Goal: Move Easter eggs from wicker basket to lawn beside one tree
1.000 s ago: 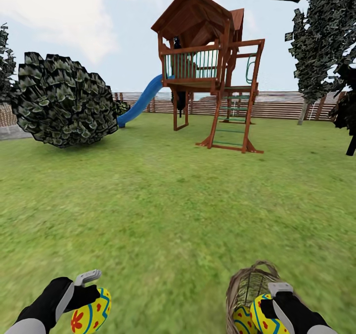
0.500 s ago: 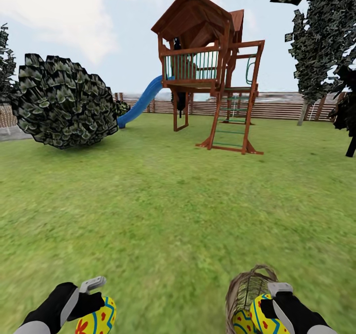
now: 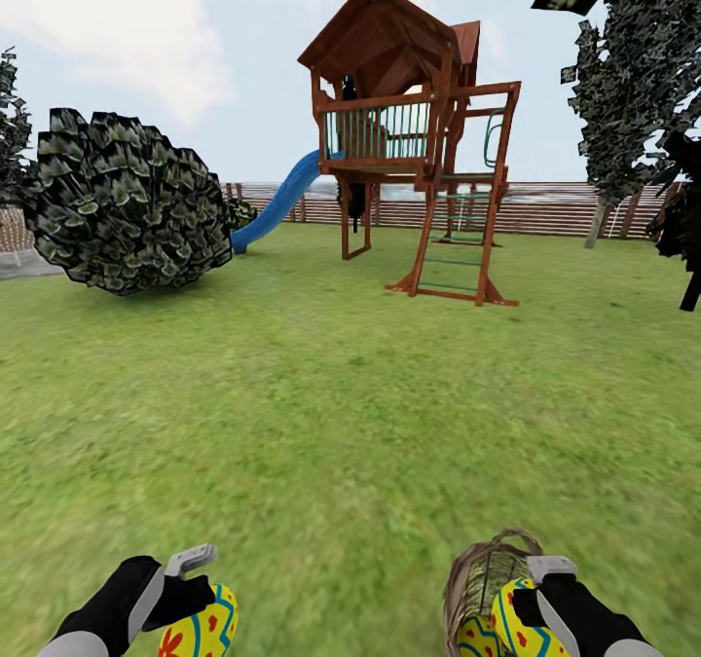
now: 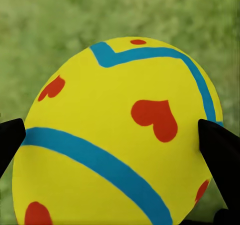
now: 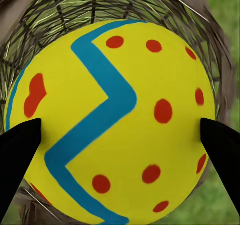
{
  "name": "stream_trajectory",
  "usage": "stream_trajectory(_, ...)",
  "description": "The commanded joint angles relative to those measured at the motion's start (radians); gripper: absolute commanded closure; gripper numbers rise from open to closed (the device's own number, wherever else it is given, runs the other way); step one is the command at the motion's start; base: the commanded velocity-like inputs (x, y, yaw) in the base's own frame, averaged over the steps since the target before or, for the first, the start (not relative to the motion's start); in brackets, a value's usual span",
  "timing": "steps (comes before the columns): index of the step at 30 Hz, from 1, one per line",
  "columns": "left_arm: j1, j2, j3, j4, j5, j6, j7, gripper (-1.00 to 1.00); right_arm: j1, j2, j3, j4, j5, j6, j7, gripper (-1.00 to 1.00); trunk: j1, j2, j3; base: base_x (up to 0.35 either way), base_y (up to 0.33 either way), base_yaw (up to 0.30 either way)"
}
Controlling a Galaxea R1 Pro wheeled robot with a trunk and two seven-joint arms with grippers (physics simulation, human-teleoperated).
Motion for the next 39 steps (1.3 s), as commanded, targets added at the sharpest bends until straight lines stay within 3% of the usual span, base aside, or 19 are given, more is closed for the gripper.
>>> stream_trajectory(1,0.0,-0.001,0.005,-0.001,0.002,0.006,-0.002,1.0,0.0,-0.001,0.009,-0.002,-0.008,0.006,-0.006,1.0,-0.004,0.007,0.002,0.0,0.0,0.0)
stream_trajectory(24,0.0,-0.024,0.003,0.026,-0.001,-0.017,-0.002,1.0,0.0,-0.002,0.008,-0.001,-0.008,0.004,-0.003,1.0,-0.092,0.168,0.074,0.0,0.0,0.0)
stream_trajectory(33,0.0,-0.024,0.006,0.026,0.001,-0.027,-0.002,1.0,0.0,-0.002,0.009,0.001,-0.008,0.006,-0.002,1.0,-0.092,0.168,0.074,0.0,0.0,0.0)
stream_trajectory(39,0.0,-0.025,0.004,0.026,-0.001,-0.027,-0.002,1.0,0.0,-0.002,0.01,0.0,-0.007,0.007,-0.006,1.0,-0.115,0.21,0.093,0.0,0.0,0.0)
